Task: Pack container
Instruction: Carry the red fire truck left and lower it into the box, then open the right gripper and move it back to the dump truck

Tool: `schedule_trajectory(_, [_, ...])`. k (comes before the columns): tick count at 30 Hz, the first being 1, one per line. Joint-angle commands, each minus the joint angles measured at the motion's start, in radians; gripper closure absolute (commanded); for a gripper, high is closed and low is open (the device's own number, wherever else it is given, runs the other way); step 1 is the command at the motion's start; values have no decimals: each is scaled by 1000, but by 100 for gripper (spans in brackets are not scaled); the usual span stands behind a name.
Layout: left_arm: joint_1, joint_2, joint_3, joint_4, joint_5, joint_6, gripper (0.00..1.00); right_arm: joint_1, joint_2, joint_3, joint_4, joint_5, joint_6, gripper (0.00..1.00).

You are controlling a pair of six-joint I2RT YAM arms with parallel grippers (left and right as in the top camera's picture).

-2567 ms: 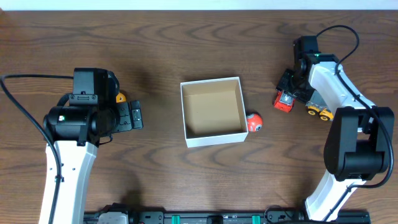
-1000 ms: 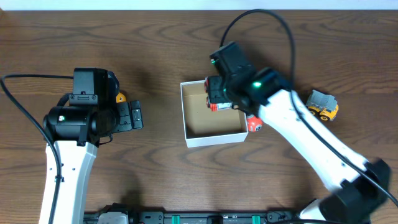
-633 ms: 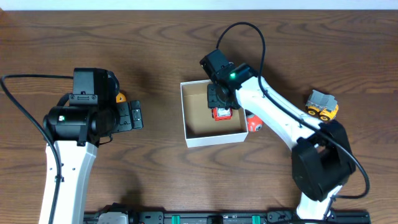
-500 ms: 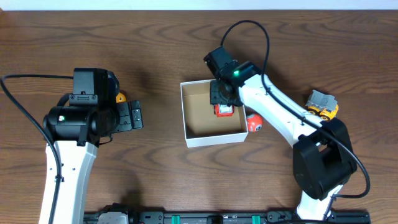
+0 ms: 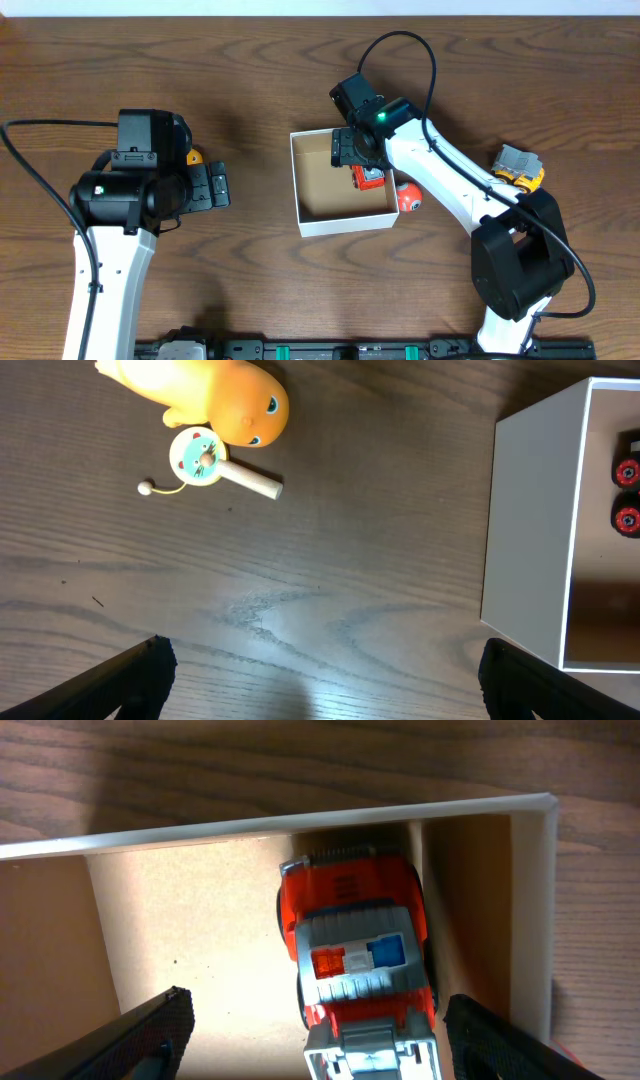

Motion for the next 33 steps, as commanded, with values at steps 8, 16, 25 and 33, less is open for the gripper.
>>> schedule_trajectory(8, [-2, 3, 20, 0, 6, -2, 2, -58, -173, 190, -100, 117, -64, 12])
schedule_trajectory(16, [-2, 3, 20, 0, 6, -2, 2, -417, -317, 224, -322, 135, 192, 2])
schedule_trajectory(25, [-2, 3, 20, 0, 6, -2, 2, -737, -254, 132, -355, 35, 586, 1])
schedule_trajectory(33, [-2, 3, 20, 0, 6, -2, 2, -786, -124, 29, -285, -8, 680, 1])
